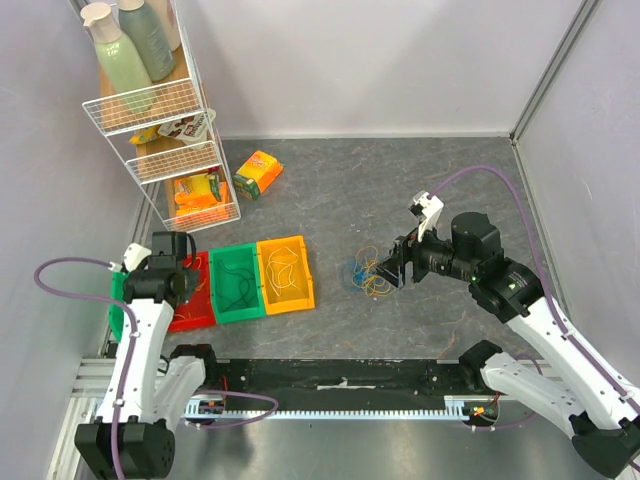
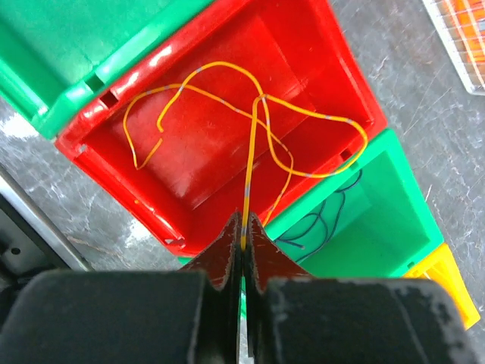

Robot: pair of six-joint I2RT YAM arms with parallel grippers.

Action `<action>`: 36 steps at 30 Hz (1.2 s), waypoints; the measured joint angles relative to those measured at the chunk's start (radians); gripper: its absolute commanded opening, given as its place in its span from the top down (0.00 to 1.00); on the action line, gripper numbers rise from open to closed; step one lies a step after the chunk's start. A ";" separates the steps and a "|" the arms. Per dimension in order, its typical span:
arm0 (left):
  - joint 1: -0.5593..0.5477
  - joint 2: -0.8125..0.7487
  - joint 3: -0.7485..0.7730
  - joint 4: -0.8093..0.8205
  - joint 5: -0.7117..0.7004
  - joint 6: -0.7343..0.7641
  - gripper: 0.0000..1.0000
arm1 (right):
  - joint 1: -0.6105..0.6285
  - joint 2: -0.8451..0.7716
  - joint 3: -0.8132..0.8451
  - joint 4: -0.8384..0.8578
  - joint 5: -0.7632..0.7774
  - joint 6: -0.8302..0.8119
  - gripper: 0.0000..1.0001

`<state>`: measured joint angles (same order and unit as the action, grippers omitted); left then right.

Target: Untangle the cables

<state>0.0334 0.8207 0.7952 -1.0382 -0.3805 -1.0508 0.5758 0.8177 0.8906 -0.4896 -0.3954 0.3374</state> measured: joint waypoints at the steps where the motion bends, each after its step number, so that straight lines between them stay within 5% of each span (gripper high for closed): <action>1: 0.000 -0.007 -0.015 -0.002 0.005 -0.016 0.98 | 0.000 0.000 0.000 -0.001 0.000 0.000 0.23; 4: 0.005 0.013 -0.037 -0.001 0.033 -0.044 0.98 | 0.000 -0.002 0.000 -0.005 0.000 -0.002 0.23; 5: 0.007 0.032 -0.037 0.002 0.043 -0.053 0.90 | 0.000 -0.003 0.000 -0.006 0.000 -0.002 0.23; 7: 0.013 0.067 -0.037 0.008 0.049 -0.066 0.41 | 0.000 -0.005 0.000 -0.006 0.000 -0.002 0.23; 9: 0.018 0.090 -0.038 0.014 0.049 -0.082 0.05 | 0.000 -0.008 -0.002 -0.006 0.001 -0.002 0.23; 16: 0.023 -0.066 -0.020 0.013 0.032 -0.103 0.03 | 0.000 -0.013 -0.060 -0.008 0.030 0.016 0.23; 19: 0.023 -0.116 0.002 0.047 0.061 -0.057 0.11 | 0.000 -0.001 -0.096 -0.010 0.092 0.048 0.23; 25: -0.010 -0.098 -0.018 0.357 0.417 0.141 0.23 | 0.000 0.091 -0.172 -0.018 0.223 0.127 0.35; 28: -0.179 0.021 -0.017 0.517 0.562 0.235 0.26 | 0.000 0.140 -0.220 -0.017 0.250 0.161 0.43; 32: -0.550 0.235 0.022 0.662 0.607 0.344 0.33 | 0.000 0.155 -0.287 -0.009 0.275 0.203 0.52; 36: -0.776 0.405 0.039 0.809 0.668 0.412 0.25 | 0.000 0.125 -0.326 0.039 0.316 0.238 0.54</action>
<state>-0.7422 1.2255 0.8341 -0.2291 0.2874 -0.6388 0.5758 0.9424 0.5648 -0.4503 -0.0792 0.5758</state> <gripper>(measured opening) 0.684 0.470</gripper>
